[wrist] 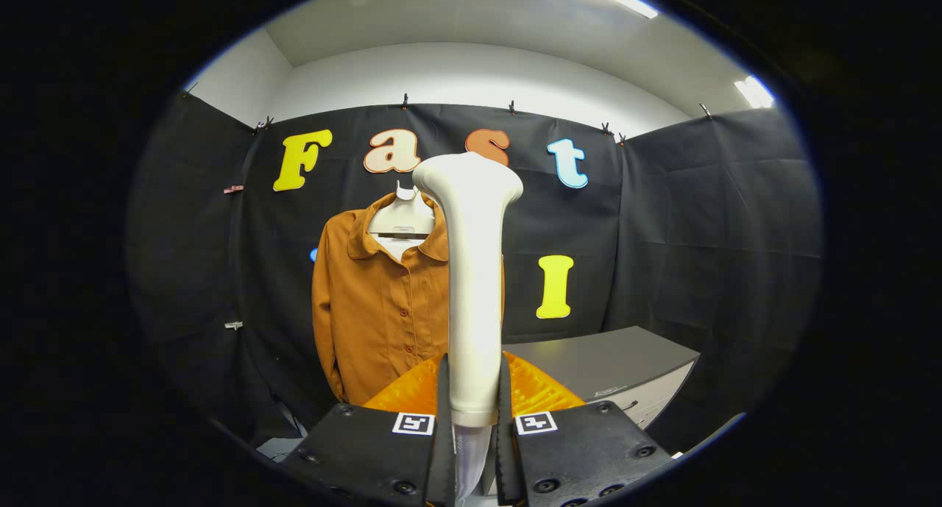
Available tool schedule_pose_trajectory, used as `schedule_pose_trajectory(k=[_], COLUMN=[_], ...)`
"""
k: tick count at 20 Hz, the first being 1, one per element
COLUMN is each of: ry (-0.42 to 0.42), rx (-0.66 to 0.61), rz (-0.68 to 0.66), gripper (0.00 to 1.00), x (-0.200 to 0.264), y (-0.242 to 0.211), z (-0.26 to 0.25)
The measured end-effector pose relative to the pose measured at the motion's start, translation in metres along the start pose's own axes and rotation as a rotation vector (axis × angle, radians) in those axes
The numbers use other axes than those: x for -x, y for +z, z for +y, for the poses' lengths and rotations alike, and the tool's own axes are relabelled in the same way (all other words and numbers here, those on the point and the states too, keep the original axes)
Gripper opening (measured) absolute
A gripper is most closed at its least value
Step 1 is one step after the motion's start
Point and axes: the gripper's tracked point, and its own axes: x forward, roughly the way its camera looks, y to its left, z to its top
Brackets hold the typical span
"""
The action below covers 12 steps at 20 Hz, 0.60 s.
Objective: Iron the clothes twice with a garment steamer, once on the left side and once on the right side.
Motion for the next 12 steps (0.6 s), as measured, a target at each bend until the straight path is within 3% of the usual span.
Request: schedule_pose_trajectory(k=[12], ry=[0.002], rx=[0.003], rz=[0.002], gripper=[0.25], x=[-0.0012], y=[0.0004], z=[0.0014])
